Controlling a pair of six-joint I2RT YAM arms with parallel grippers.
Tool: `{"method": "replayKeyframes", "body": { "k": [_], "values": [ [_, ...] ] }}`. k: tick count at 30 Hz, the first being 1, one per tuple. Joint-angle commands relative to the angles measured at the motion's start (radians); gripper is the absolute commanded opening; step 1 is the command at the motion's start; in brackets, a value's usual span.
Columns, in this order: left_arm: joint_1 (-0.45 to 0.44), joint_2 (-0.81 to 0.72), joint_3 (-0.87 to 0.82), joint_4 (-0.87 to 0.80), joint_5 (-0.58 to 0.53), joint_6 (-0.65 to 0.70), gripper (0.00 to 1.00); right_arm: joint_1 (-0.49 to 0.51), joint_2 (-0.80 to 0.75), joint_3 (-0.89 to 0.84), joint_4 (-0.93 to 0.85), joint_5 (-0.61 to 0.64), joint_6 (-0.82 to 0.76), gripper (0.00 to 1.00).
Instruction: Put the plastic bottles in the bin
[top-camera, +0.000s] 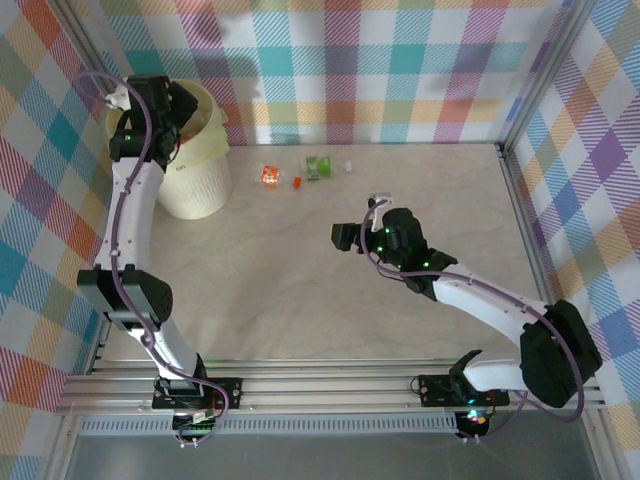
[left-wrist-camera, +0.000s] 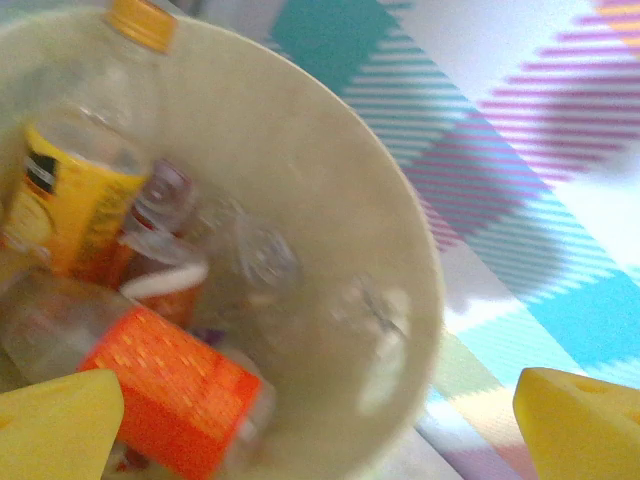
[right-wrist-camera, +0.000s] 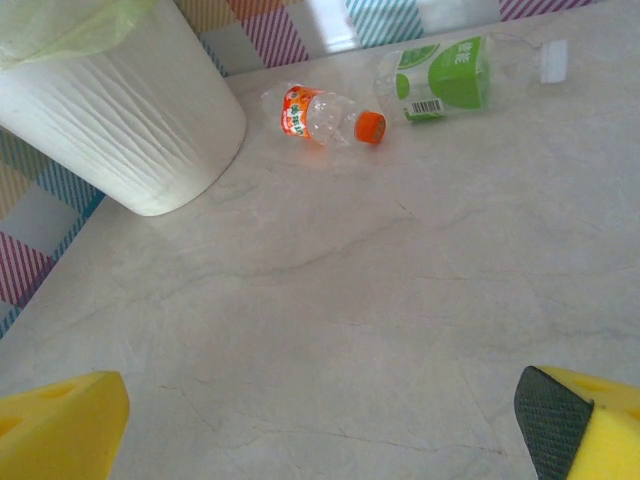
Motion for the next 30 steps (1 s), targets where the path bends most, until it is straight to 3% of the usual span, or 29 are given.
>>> {"method": "replayKeyframes", "body": {
  "k": [1, 5, 9, 13, 21, 25, 30],
  "values": [
    [-0.063, -0.106, -0.098, 0.072, 0.131, 0.038, 1.0, -0.022, 0.052, 0.065, 0.004, 0.019, 0.025, 1.0],
    [-0.079, -0.21, -0.325, 0.242, 0.369, 0.008, 1.0, -0.066, 0.145, 0.149, -0.031, -0.038, -0.011, 1.0],
    [-0.096, -0.293, -0.507, 0.336, 0.491, -0.022, 1.0, -0.121, 0.252, 0.244, -0.051, -0.139, -0.11, 1.0],
    [-0.113, -0.341, -0.606, 0.37, 0.582, -0.001, 1.0, -0.16, 0.388, 0.404, -0.141, -0.233, -0.329, 1.0],
    [-0.158, -0.467, -0.829, 0.451, 0.6, -0.003, 1.0, -0.194, 0.669, 0.7, -0.239, -0.178, -0.751, 1.0],
    [-0.167, -0.509, -0.904, 0.456, 0.592, 0.017, 1.0, -0.231, 0.836, 0.894, -0.303, -0.184, -0.861, 1.0],
    [-0.17, -0.551, -0.978, 0.475, 0.502, 0.024, 1.0, -0.258, 1.038, 1.125, -0.353, -0.21, -1.047, 1.0]
  ]
}}
